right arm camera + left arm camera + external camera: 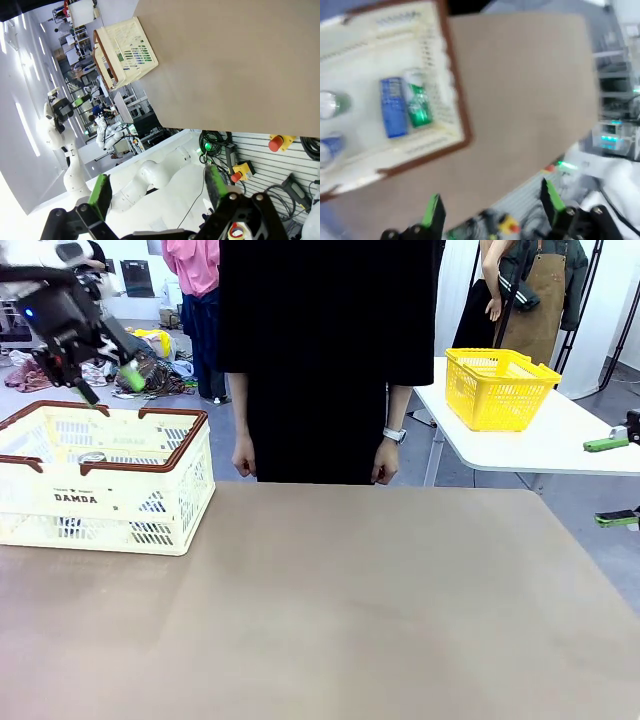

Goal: Place the drinks into the Shopping basket.
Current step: Pick up one drink and place it into the Shopping basket.

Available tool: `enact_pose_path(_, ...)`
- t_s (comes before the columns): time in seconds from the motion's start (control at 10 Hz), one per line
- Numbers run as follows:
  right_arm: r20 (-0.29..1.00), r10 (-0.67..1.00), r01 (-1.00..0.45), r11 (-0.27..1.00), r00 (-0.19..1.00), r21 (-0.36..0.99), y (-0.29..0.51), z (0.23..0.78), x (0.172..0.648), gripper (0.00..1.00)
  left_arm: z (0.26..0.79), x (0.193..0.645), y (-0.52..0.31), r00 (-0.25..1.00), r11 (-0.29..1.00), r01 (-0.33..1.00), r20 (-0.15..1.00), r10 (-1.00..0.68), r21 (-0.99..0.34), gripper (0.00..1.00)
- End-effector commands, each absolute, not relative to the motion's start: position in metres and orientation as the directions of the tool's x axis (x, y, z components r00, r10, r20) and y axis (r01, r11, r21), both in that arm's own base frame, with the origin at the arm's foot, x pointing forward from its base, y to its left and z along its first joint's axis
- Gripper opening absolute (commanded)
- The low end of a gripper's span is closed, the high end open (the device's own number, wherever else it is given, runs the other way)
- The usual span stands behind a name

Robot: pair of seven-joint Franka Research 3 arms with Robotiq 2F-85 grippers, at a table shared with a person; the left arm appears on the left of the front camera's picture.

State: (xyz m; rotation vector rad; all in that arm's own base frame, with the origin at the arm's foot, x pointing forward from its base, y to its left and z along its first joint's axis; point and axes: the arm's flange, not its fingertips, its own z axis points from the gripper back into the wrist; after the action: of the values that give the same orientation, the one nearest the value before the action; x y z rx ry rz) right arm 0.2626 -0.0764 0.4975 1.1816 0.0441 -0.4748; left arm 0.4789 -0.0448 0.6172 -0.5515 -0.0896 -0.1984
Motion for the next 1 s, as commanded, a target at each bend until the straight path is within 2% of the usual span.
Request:
enact_pose_path(0.0, -0.272, -0.327, 0.366, 0.27, 0.905, 0.891, -0.075, 0.501, 0.265, 1.0, 0.602, 0.451, -0.002, 0.989, 0.625, 0.146, 0.111, -0.095, -0.767, 1.0)
enact_pose_path(0.1, -0.272, -0.327, 0.366, 0.27, 0.905, 0.891, -0.075, 0.501, 0.265, 1.0, 0.58, 0.406, 0.027, 0.982, 0.47, 0.178, 0.185, -0.033, -0.864, 1.0)
enact_pose_path(0.2, -0.272, -0.327, 0.366, 0.27, 0.905, 0.891, -0.075, 0.501, 0.265, 1.0, 0.55, 0.362, 0.043, 0.969, 0.373, 0.21, 0.242, 0.04, -0.904, 1.0)
enact_pose_path(0.3, -0.272, -0.327, 0.366, 0.27, 0.905, 0.891, -0.075, 0.501, 0.265, 1.0, 0.52, 0.318, 0.059, 0.957, 0.34, 0.221, 0.271, 0.107, -0.914, 1.0)
enact_pose_path(0.5, -0.272, -0.327, 0.366, 0.27, 0.905, 0.891, -0.075, 0.501, 0.265, 1.0, 0.49, 0.26, 0.106, 0.951, 0.289, 0.17, 0.234, 0.203, -0.942, 1.0)
enact_pose_path(0.6, -0.272, -0.327, 0.366, 0.27, 0.905, 0.891, -0.075, 0.501, 0.265, 1.0, 0.485, 0.252, 0.135, 0.952, 0.252, 0.14, 0.201, 0.233, -0.958, 1.0)
enact_pose_path(0.7, -0.272, -0.327, 0.366, 0.27, 0.905, 0.891, -0.075, 0.501, 0.265, 1.0, 0.481, 0.263, 0.156, 0.964, 0.243, 0.112, 0.165, 0.208, -0.963, 1.0)
enact_pose_path(0.9, -0.272, -0.327, 0.366, 0.27, 0.905, 0.891, -0.075, 0.501, 0.265, 1.0, 0.463, 0.316, 0.184, 0.99, 0.316, 0.043, 0.084, 0.116, -0.948, 1.0)
